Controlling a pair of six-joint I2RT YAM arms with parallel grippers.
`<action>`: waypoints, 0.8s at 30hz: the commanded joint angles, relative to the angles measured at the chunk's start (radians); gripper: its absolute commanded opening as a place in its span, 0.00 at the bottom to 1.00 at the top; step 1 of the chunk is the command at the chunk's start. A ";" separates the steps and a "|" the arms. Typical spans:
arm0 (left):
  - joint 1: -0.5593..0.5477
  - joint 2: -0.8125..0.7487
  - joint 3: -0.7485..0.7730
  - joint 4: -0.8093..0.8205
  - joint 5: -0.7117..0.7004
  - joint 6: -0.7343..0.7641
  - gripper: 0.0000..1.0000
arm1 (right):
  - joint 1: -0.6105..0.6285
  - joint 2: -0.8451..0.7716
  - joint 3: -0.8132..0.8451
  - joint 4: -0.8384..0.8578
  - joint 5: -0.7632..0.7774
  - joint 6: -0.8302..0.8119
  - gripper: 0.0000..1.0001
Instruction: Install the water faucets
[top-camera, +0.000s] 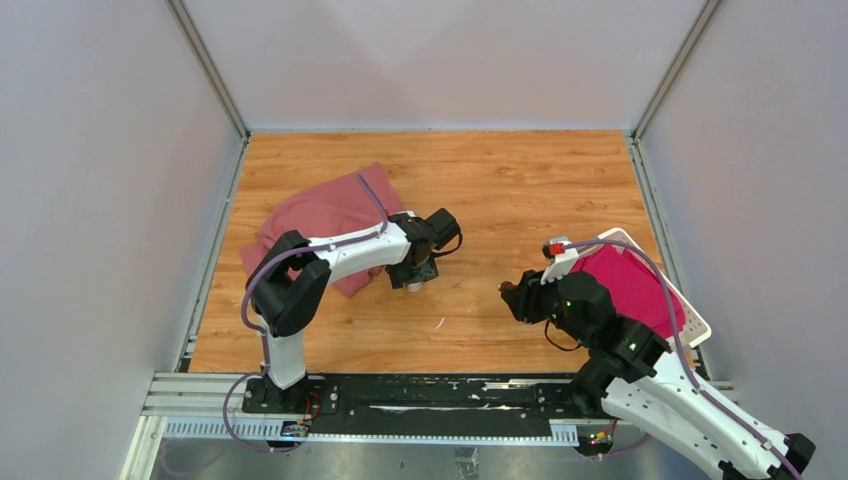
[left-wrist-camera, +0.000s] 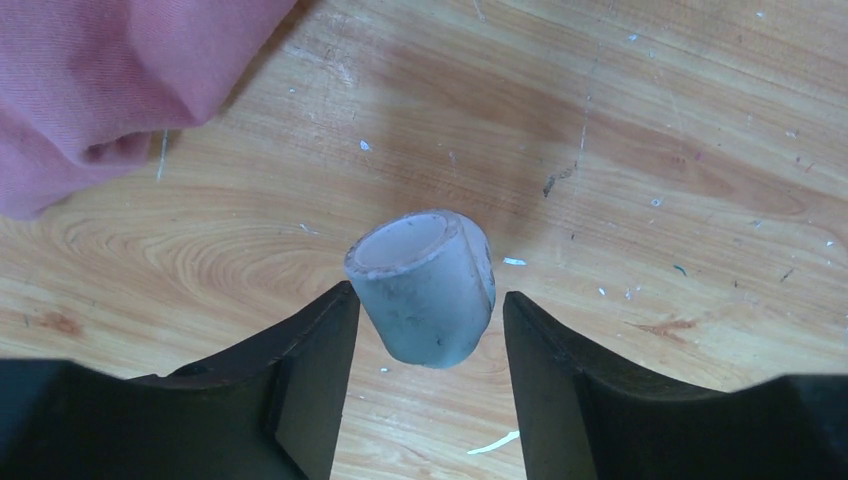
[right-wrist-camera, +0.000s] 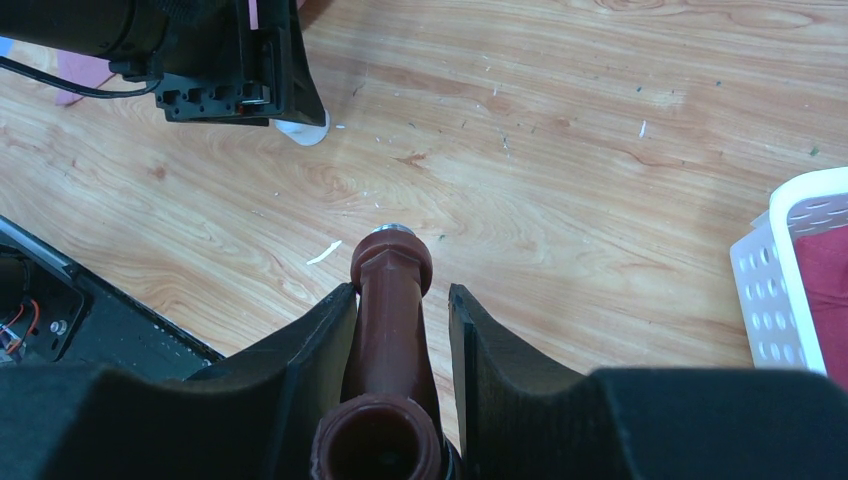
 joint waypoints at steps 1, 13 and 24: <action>0.000 0.045 0.016 0.016 -0.019 -0.036 0.58 | -0.011 -0.005 0.002 0.006 -0.013 0.007 0.00; 0.020 0.062 0.015 0.036 0.006 0.002 0.45 | -0.011 -0.008 -0.009 0.006 -0.012 0.011 0.00; 0.022 0.045 0.041 0.033 -0.037 0.110 0.58 | -0.010 0.010 -0.012 0.020 -0.018 0.013 0.00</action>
